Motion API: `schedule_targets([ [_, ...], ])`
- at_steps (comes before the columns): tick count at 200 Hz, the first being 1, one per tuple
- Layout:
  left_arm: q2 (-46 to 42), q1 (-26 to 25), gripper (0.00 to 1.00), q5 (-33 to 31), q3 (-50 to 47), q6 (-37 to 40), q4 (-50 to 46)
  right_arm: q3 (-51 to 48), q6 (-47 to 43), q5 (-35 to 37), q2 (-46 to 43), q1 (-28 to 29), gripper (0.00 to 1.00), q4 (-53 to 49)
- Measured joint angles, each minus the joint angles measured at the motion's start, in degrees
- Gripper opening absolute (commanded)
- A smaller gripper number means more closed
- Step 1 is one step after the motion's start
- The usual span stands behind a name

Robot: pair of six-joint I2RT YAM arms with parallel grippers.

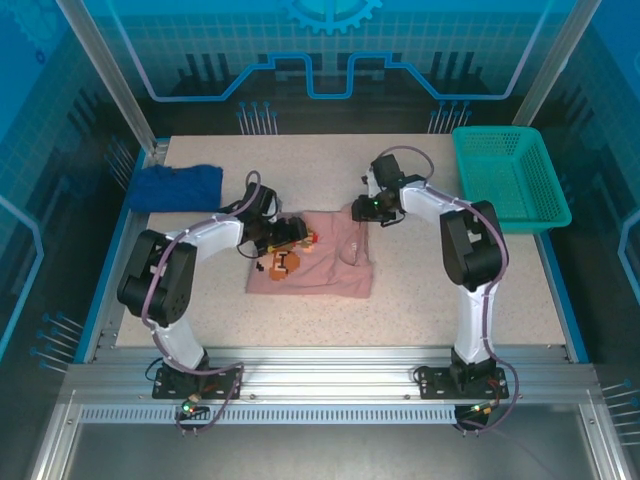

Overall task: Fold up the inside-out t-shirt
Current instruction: Smooth out the T-shirt at the center of the table, then move the T-shirt to the center of the table.

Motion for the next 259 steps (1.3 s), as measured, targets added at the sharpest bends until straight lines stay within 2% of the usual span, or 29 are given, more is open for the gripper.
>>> schedule_targets([
  [34, -0.39, 1.20, 0.86, -1.75, 0.00, 0.33, -1.01, 1.05, -1.44, 5.46, 0.81, -2.12, 0.34, -3.78],
  [61, -3.19, 0.28, 0.86, -1.38, 0.72, 0.90, 0.96, 0.72, -3.04, 7.48, -1.40, -2.99, 0.44, -5.09],
  [78, -2.08, -1.44, 0.85, -0.07, 4.33, 1.60, 1.70, -1.20, -3.91, 7.39, -5.51, -2.25, 0.46, -4.98],
  [119, 8.94, -6.51, 0.82, 3.56, 16.85, 1.81, 4.11, -9.77, -1.14, -0.13, -15.80, 0.70, 0.41, -0.68],
  [135, 13.73, -6.36, 0.82, 3.76, 20.48, 1.81, 3.91, -12.70, 0.72, -3.06, -16.94, 1.18, 0.38, 1.07],
  [173, 24.13, -4.83, 0.81, 4.00, 29.42, 1.81, 1.53, -14.80, 3.34, -4.87, -16.98, 1.18, 0.37, 2.25],
  [200, 26.38, -4.50, 0.81, 4.28, 34.80, 2.12, 0.46, -17.59, 3.76, -4.85, -19.76, 1.33, 0.37, 2.62],
  [230, 25.51, -3.96, 0.83, 4.20, 34.73, 3.13, 0.13, -22.38, 4.24, -5.55, -25.27, 3.87, 0.37, 2.32],
  [259, 16.70, -1.62, 0.84, 3.89, 25.22, 3.28, 0.22, -25.83, 5.46, -7.17, -27.80, 9.66, 0.35, 2.40],
])
